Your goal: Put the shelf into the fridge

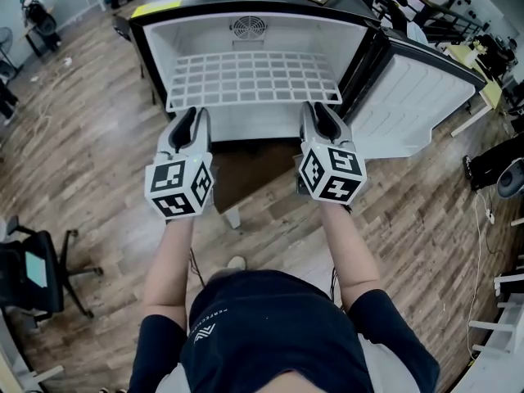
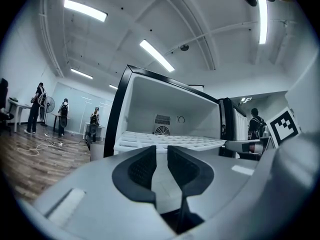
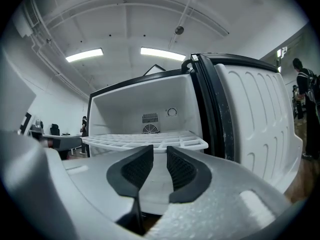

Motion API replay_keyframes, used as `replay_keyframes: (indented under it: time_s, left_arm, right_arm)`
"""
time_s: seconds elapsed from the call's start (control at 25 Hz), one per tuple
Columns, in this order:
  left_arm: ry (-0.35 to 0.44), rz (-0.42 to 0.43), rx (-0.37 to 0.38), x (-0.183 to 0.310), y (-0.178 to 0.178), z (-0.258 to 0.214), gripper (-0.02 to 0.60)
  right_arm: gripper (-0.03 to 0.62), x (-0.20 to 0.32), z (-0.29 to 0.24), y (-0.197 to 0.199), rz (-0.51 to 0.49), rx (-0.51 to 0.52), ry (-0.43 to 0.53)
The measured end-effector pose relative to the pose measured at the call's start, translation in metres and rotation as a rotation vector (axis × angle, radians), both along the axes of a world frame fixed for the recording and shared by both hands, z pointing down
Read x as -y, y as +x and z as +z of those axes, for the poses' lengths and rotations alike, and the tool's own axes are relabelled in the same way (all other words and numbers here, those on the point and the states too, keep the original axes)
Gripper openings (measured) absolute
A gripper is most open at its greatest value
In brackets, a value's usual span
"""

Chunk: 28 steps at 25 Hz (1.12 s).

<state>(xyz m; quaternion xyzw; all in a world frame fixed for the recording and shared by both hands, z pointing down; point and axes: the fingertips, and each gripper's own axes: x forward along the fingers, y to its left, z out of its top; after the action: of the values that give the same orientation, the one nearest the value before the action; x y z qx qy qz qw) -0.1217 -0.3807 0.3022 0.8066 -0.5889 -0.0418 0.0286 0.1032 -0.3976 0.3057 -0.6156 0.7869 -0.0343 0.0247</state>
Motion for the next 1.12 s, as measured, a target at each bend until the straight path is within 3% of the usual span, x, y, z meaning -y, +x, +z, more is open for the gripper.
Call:
replay_keyframes:
  time_s: [0.28,0.72,1.12]
  left_arm:
    - [0.007,-0.002,0.003,0.007,-0.002,0.000,0.072]
    - [0.022,0.023,0.076,0.037,-0.003,-0.003,0.067]
    - [0.036,0.035,0.059,0.056,-0.005,-0.006,0.035]
  right_arm:
    - [0.086,0.007,0.000,0.000,-0.013,-0.020,-0.007]
    - [0.086,0.037,-0.003,-0.003,-0.016,-0.048,-0.013]
    - [0.071,0.057,-0.007,-0.002,-0.018,-0.041,-0.020]
